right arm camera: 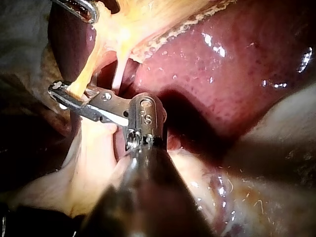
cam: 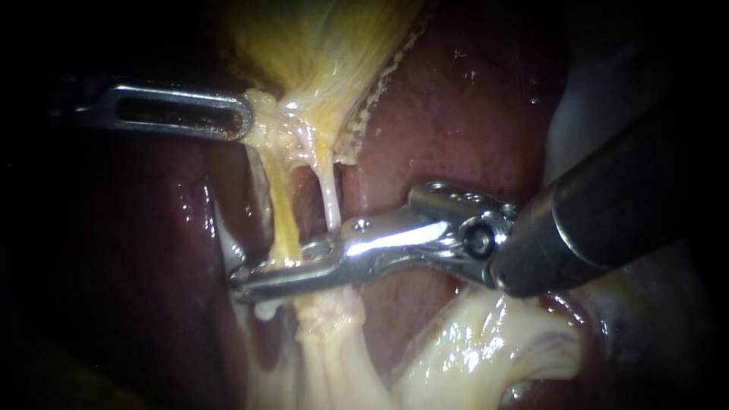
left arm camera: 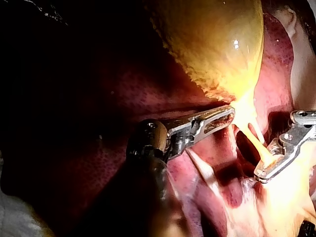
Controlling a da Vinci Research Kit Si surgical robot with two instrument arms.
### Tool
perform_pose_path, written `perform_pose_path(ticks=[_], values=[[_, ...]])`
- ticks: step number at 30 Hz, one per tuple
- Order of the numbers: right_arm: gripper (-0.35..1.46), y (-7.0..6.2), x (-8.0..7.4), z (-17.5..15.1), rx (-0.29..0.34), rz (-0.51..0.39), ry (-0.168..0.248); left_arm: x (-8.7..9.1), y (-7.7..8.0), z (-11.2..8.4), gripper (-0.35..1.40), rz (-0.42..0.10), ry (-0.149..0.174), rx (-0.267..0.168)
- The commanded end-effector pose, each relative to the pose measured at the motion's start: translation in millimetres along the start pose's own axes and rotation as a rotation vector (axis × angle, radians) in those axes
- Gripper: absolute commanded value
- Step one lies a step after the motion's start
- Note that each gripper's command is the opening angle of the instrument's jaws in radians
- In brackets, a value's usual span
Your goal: Clipping second clip left tube
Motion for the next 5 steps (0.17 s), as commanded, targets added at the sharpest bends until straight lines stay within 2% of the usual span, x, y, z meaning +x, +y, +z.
perform_pose_path(ticks=[1, 5], values=[[-0.35, 0.0, 0.0, 0.0, 0.000, 0.000, 0.000, 0.0, 0.0, 0.0, -0.35, 0.000, 0.000, 0.000], [-0.35, 0.0, 0.0, 0.0, 0.000, 0.000, 0.000, 0.0, 0.0, 0.0, -0.35, 0.000, 0.000, 0.000]])
